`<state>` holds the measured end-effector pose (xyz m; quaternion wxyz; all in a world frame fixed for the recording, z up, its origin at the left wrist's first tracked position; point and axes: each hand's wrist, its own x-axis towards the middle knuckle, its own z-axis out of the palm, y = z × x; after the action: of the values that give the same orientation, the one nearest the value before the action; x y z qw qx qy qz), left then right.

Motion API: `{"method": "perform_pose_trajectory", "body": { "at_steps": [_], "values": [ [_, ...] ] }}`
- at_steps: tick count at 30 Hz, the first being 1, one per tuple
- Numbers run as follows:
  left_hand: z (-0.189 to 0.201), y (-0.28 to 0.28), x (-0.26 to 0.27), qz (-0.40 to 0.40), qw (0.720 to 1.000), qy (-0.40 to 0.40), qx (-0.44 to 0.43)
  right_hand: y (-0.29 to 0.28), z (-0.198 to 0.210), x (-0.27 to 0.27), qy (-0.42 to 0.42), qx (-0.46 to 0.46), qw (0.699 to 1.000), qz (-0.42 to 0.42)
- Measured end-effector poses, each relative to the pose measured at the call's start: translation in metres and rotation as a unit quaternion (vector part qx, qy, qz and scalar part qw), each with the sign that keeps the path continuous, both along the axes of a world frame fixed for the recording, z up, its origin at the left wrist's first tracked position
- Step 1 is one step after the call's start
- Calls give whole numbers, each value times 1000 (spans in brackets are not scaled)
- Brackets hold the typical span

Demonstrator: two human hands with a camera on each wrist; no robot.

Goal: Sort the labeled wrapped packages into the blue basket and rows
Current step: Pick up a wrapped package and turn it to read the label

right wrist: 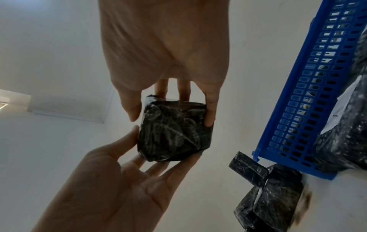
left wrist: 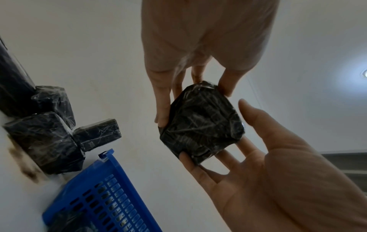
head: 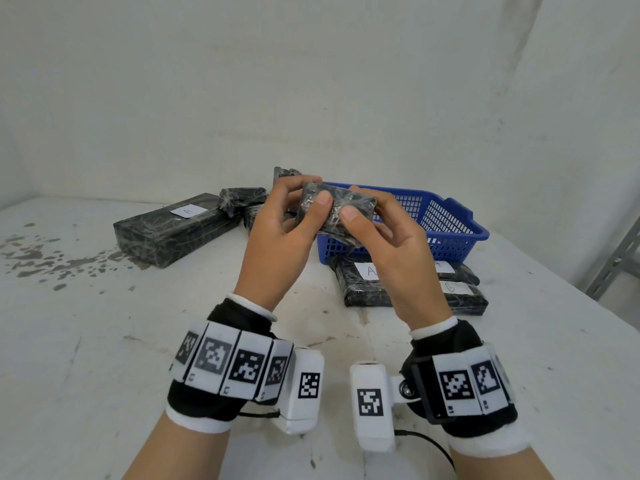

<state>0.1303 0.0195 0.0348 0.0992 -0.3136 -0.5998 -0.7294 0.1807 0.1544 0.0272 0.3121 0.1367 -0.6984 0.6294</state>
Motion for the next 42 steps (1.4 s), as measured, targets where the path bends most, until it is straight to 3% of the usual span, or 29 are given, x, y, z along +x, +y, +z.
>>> {"method": "perform_pose_trajectory", "body": {
  "at_steps": [6, 8, 11, 15, 42],
  "values": [
    [1, -2, 3, -34, 996, -63, -48, 5, -6, -6, -8, 85, 996, -30],
    [3, -3, 2, -45, 996, -75, -21, 7, -8, -7, -16, 102, 993, -49],
    [6, -4, 0, -67, 991, -103, 47, 3, -7, -4, -19, 77, 997, -20],
    [4, -3, -1, -68, 990, -122, 37, -5, 0, 2, -17, 9, 1000, 12],
    [1, 1, 3, 21, 997, -76, 12, 0, 5, 8, -45, -26, 999, -3]
  ]
}}
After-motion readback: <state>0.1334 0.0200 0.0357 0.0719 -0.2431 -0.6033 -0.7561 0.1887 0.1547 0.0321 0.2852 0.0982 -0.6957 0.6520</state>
